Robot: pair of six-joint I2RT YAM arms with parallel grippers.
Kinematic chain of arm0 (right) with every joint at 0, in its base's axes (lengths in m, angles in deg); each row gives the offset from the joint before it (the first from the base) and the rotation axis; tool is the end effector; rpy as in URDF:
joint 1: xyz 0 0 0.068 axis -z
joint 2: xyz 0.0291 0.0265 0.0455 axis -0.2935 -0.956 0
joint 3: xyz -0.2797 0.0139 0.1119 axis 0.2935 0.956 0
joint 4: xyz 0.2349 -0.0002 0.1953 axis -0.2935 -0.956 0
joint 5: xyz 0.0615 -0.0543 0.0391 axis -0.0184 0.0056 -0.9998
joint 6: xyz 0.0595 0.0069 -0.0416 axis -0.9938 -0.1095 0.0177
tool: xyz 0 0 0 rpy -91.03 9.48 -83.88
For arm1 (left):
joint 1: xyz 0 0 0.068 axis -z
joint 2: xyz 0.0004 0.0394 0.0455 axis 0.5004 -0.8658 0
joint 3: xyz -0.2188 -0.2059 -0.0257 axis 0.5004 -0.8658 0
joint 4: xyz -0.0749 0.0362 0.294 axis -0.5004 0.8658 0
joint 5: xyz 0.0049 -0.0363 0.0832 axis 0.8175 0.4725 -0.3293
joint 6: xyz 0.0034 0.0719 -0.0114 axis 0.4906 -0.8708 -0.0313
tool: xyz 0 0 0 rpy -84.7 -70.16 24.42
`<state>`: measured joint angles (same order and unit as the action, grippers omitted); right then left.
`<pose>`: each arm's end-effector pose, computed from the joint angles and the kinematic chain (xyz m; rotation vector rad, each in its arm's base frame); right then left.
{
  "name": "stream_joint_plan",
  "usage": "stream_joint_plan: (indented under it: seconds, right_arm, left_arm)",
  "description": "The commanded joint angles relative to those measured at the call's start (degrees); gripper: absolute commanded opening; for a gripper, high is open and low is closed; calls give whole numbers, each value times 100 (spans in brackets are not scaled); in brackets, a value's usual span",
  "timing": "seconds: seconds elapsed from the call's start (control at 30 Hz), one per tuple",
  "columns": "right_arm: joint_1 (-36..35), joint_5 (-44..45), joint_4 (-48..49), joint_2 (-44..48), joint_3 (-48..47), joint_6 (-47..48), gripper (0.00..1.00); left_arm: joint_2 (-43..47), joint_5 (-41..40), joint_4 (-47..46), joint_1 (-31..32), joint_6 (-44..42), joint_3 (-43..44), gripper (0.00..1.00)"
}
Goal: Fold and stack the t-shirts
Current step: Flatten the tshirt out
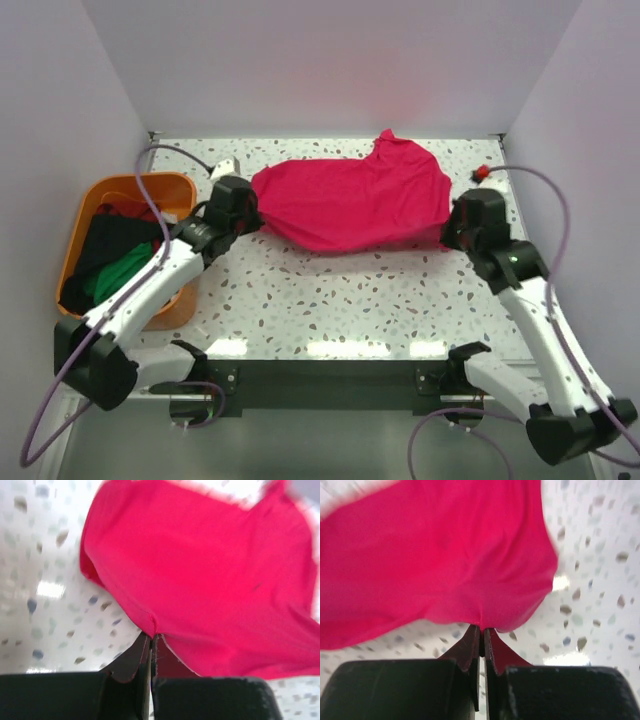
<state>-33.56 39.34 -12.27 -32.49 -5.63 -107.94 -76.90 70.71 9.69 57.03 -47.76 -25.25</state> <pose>0.2356 0.0523 0.3410 0.3497 2.2148 0.0925 0.2982 -0.1316 0.2898 -0.4451 2.2210 -0.2952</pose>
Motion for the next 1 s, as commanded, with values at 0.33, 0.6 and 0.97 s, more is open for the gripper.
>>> stream_joint_plan:
  seconds: [0.33, 0.6, 0.97]
  right_arm:
    - [14, 1021, -1438, 647, -5664, 1010, 0]
    - [-29, 800, -1325, -64, -7285, 1599, 0]
    - [-392, 2296, 826, -1531, -4975, 2663, 0]
  left_arm:
    - [1958, 209, 452, 165, -893, 3616, 0]
    - [1730, 509, 540, 165, -1157, 4700, 0]
    - [-342, -1682, 321, -228, -1508, 4209, 0]
